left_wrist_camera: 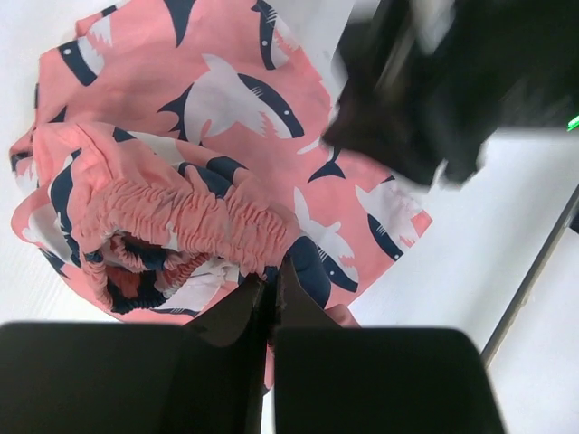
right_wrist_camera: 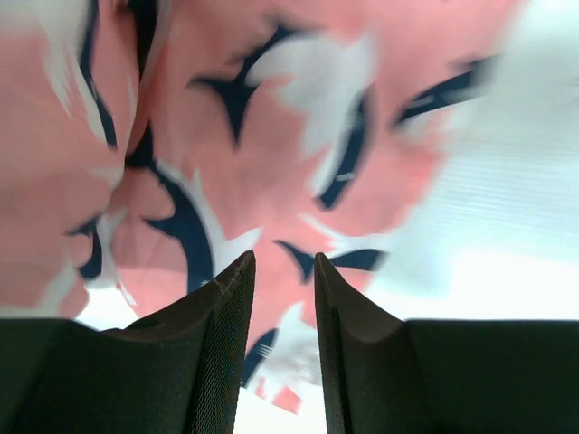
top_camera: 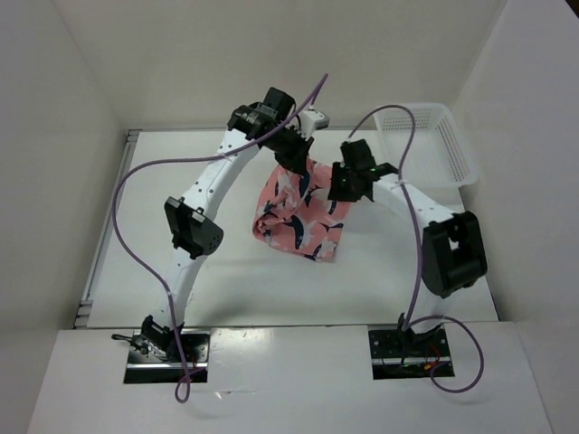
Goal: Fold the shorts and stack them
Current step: Fold the shorts, then neatly place the folded shorts to the corner
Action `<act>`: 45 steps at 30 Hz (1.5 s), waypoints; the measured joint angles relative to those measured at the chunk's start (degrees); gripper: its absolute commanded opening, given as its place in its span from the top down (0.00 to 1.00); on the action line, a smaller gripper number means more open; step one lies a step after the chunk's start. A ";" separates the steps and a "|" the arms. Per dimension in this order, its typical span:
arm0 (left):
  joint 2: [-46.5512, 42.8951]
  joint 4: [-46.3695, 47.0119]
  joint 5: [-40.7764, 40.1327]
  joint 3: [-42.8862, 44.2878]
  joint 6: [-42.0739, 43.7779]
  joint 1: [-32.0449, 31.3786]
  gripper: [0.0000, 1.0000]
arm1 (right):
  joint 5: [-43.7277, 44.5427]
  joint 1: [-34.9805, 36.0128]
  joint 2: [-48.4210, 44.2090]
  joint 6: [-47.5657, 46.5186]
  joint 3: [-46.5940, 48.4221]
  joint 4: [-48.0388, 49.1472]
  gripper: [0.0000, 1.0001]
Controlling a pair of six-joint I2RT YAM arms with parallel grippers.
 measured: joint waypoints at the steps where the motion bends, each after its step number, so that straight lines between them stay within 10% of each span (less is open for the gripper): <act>1: 0.42 0.09 0.13 0.35 0.00 -0.61 1.00 | 1.03 -1.49 -1.73 -0.07 0.00 -1.14 0.62; 9: 6.08 1.46 1.33 1.66 -0.68 -7.87 0.82 | 9.53 -19.21 -8.33 -4.00 -1.90 -5.92 0.62; 19: 13.66 3.26 7.45 1.86 -1.38 -16.02 0.01 | 9.70 -19.19 -12.92 -4.07 -7.28 -6.95 0.57; 30: 5.66 6.40 7.34 3.80 -2.45 -9.40 0.01 | 6.21 -18.38 -15.69 -4.57 -10.40 -4.50 0.41; 38: -8.26 16.50 -2.73 -19.89 -4.31 10.69 0.01 | -1.14 -9.66 -13.49 -4.09 -11.98 -0.37 0.19; 45: -0.33 18.99 -2.91 -37.27 -4.74 11.41 0.01 | -4.04 -9.77 -2.97 -3.98 -14.34 4.83 0.15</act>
